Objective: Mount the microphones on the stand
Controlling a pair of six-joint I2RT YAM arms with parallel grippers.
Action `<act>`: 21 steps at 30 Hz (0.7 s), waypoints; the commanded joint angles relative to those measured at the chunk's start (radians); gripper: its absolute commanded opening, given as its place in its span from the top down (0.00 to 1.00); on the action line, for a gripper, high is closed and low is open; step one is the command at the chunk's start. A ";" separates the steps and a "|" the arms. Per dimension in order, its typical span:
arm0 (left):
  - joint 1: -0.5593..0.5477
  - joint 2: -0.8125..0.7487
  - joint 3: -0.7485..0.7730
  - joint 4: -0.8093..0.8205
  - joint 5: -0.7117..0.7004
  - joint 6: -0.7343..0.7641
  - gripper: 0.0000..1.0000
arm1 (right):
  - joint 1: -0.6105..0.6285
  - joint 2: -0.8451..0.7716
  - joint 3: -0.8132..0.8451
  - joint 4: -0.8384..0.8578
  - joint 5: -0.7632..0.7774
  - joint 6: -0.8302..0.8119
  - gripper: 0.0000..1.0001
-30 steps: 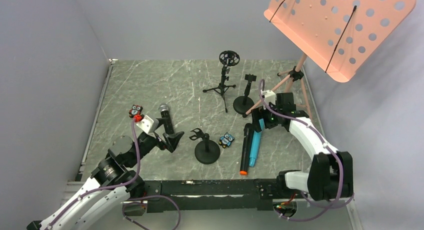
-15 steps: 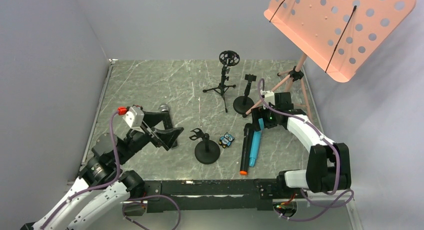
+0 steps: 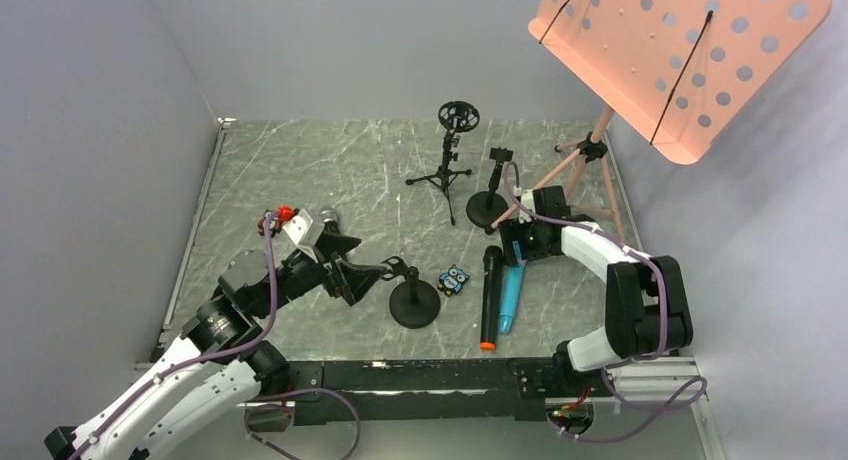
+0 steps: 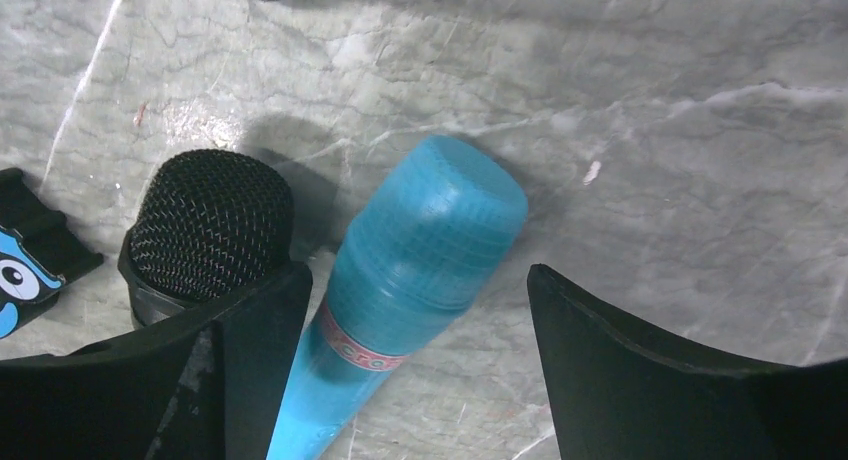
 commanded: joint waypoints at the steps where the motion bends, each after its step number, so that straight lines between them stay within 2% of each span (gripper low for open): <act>1: -0.003 -0.026 -0.003 0.041 0.014 -0.025 0.01 | 0.009 0.053 0.058 0.009 0.037 0.038 0.17; 6: -0.003 -0.028 0.007 0.036 0.049 -0.038 0.01 | 0.015 0.079 0.072 0.000 0.024 0.044 0.25; 14: -0.003 0.027 0.039 0.068 0.145 -0.086 0.01 | 0.014 -0.034 0.031 0.046 0.019 0.049 0.57; 18: -0.005 0.076 0.064 0.083 0.201 -0.106 0.01 | 0.013 -0.140 0.016 0.038 -0.051 0.033 0.61; 21: -0.016 0.138 0.094 0.108 0.243 -0.116 0.01 | 0.014 -0.251 0.013 0.007 -0.161 -0.004 0.61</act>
